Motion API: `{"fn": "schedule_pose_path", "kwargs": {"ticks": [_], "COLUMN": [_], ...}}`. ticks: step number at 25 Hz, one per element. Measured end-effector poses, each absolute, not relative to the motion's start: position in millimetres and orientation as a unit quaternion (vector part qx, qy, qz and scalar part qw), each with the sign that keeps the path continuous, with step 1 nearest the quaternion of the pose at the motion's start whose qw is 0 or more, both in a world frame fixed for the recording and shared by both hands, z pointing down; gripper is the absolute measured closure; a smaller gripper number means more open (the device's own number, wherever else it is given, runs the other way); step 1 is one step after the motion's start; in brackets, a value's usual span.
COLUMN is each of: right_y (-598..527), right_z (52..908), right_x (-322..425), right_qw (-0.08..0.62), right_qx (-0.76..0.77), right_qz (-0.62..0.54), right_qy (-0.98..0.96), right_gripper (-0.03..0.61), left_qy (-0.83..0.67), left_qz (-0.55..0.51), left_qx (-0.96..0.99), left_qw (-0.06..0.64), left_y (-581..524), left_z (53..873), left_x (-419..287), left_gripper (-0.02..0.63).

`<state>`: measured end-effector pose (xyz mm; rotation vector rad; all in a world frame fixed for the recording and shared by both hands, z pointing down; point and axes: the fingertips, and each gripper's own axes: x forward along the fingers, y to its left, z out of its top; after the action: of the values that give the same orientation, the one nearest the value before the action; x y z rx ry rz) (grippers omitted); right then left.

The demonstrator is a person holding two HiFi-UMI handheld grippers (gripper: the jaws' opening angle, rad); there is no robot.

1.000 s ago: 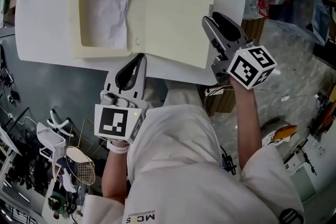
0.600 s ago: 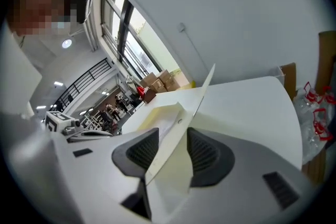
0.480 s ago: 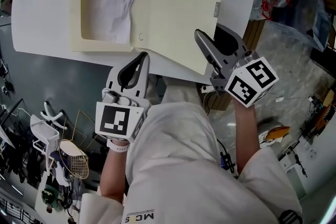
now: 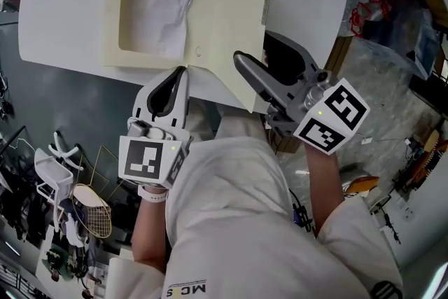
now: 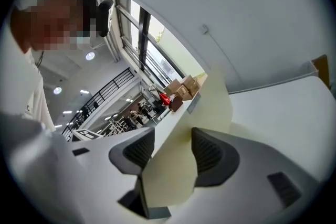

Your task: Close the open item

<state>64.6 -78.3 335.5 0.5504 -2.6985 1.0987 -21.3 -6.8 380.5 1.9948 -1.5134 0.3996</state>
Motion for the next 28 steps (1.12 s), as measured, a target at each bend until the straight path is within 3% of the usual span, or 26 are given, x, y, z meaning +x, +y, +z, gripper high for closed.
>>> {"fn": "schedule_pose_path", "kwargs": {"ticks": [16,28], "right_y": [-68,-74], "right_z": [313,329], "right_x": [-20,-78], "right_qw": [0.072,0.114], "right_qx": [0.1,0.075], "right_qz": [0.378,0.355], "right_qy": [-0.918,-0.925], "right_gripper": [0.324,0.324], "left_qy": [-0.614,-0.631], "left_qz": [0.122,0.11], "left_qx": [0.72,0.7], "left_qw": [0.3,0.315], "left_y": [6,6], "left_z": [374,380], "left_x": [-100,-140], "left_gripper": [0.586,0.586]}}
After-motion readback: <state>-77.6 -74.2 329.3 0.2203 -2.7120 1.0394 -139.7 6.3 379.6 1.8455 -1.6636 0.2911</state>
